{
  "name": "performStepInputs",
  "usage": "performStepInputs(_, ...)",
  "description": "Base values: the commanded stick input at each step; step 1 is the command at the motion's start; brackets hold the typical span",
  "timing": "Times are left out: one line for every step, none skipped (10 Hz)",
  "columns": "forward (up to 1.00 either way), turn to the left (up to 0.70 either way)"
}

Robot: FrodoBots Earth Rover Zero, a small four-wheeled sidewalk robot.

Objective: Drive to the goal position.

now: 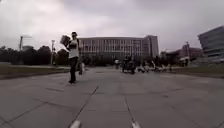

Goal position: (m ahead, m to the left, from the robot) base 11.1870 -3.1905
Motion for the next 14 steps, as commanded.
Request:
performStepInputs(0.7,0.0)
performStepInputs(0.7,0.0)
performStepInputs(0.7,0.0)
performStepInputs(0.7,0.0)
performStepInputs(0.7,0.0)
performStepInputs(0.7,0.0)
performStepInputs(0.7,0.0)
performStepInputs(0.7,0.0)
performStepInputs(0.7,0.0)
performStepInputs(0.7,0.0)
performStepInputs(0.7,0.0)
performStepInputs(0.7,0.0)
performStepInputs(0.7,0.0)
performStepInputs(0.7,0.0)
